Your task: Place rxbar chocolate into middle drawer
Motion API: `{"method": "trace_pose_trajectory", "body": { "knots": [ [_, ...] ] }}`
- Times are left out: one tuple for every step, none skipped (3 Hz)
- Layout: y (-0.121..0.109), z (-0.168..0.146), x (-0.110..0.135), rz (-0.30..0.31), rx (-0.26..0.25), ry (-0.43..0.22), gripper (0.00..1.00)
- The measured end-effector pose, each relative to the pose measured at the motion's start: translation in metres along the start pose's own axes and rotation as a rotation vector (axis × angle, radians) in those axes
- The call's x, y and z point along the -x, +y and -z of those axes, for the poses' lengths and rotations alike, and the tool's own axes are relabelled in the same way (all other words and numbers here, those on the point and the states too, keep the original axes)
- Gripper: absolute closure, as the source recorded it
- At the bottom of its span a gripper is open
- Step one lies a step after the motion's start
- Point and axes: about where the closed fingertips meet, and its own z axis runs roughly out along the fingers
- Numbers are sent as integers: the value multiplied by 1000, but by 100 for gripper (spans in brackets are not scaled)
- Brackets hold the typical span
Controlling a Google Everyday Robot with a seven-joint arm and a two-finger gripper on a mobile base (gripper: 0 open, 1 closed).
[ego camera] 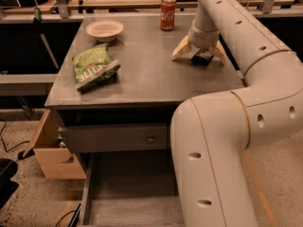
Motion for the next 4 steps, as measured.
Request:
{"method": "trace_pose_trajectory", "body": {
  "knots": [
    [1, -1, 0, -6, 2, 8, 41],
    [2, 7, 1, -6, 3, 8, 64],
    [3, 16, 2, -5, 3, 7, 88],
    [4, 25, 0, -5, 3, 7, 100]
  ]
}}
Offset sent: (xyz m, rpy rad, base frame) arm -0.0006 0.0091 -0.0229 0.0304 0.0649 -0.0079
